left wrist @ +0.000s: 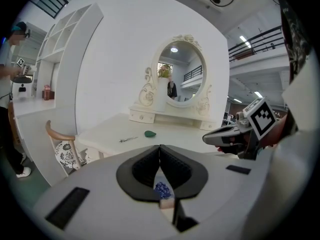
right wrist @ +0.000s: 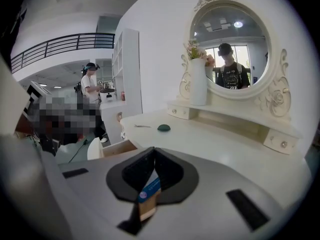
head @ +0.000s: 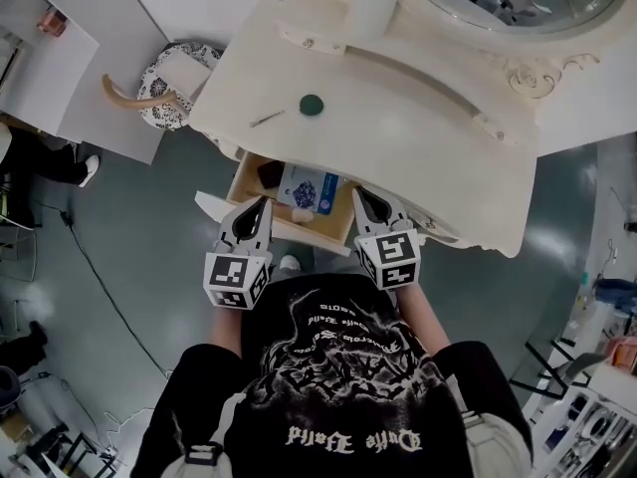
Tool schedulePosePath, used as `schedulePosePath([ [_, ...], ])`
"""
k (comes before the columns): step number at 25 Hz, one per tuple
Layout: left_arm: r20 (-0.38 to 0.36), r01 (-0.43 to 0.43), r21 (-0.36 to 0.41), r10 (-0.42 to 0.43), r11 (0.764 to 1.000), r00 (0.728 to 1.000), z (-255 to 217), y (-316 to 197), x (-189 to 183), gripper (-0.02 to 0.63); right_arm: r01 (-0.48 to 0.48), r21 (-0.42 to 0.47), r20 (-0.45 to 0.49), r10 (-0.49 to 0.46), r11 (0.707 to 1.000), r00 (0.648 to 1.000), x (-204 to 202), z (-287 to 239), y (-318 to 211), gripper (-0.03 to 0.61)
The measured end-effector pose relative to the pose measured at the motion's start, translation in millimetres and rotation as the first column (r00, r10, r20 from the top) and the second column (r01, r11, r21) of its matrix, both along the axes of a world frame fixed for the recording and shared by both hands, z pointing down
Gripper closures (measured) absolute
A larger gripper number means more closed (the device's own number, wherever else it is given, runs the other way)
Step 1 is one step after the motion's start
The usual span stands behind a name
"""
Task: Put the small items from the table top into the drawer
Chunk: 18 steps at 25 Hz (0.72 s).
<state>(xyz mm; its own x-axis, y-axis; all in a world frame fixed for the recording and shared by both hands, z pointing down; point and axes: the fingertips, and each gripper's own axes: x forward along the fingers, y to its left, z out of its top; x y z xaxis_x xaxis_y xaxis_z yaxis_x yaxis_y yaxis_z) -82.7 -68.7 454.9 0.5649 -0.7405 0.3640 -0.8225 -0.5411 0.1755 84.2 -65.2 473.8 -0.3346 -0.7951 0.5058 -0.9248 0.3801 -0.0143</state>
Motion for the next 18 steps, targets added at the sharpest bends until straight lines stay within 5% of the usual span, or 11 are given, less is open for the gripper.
schedulePosePath([
  [18,0.008,0.049,-0.03,-0.049,0.998,0.999,7,-26,20,0.598,0.076,-0.084,-0.04,-0.079,0.994,0.996,8,9,-61,0.566],
])
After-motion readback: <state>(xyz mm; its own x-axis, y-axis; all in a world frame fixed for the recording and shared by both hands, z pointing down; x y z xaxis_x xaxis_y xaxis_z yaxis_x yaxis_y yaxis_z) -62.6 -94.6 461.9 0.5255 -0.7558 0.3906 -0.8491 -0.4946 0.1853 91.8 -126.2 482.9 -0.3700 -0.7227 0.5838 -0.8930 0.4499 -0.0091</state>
